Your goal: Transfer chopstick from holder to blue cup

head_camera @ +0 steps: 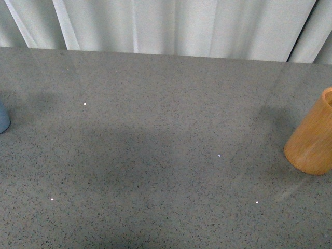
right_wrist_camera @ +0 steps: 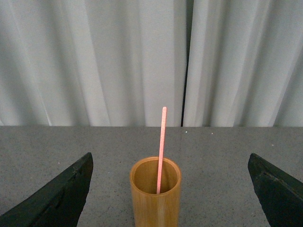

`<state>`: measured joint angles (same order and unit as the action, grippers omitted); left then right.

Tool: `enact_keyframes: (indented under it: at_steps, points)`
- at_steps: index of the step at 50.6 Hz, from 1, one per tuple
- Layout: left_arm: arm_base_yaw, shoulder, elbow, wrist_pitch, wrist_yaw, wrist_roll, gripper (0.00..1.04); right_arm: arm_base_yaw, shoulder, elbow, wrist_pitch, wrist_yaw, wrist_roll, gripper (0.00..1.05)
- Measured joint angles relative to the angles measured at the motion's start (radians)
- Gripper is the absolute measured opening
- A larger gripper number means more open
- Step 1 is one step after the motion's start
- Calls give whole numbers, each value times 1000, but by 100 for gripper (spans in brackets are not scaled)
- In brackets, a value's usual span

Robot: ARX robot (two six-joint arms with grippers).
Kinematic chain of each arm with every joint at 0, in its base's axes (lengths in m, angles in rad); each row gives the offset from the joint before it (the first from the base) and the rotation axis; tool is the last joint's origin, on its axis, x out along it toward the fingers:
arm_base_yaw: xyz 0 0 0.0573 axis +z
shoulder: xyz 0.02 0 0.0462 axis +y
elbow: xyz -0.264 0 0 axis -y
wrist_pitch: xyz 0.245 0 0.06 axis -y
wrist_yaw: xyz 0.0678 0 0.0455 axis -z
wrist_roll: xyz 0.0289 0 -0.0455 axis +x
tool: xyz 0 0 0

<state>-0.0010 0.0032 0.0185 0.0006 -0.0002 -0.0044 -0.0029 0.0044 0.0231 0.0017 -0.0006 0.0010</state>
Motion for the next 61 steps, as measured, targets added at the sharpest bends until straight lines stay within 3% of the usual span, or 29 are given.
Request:
enact_keyframes:
  at_steps: [61]
  points:
    - [0,0,0,0,0,0,98,0,0,0,0,0,0,95]
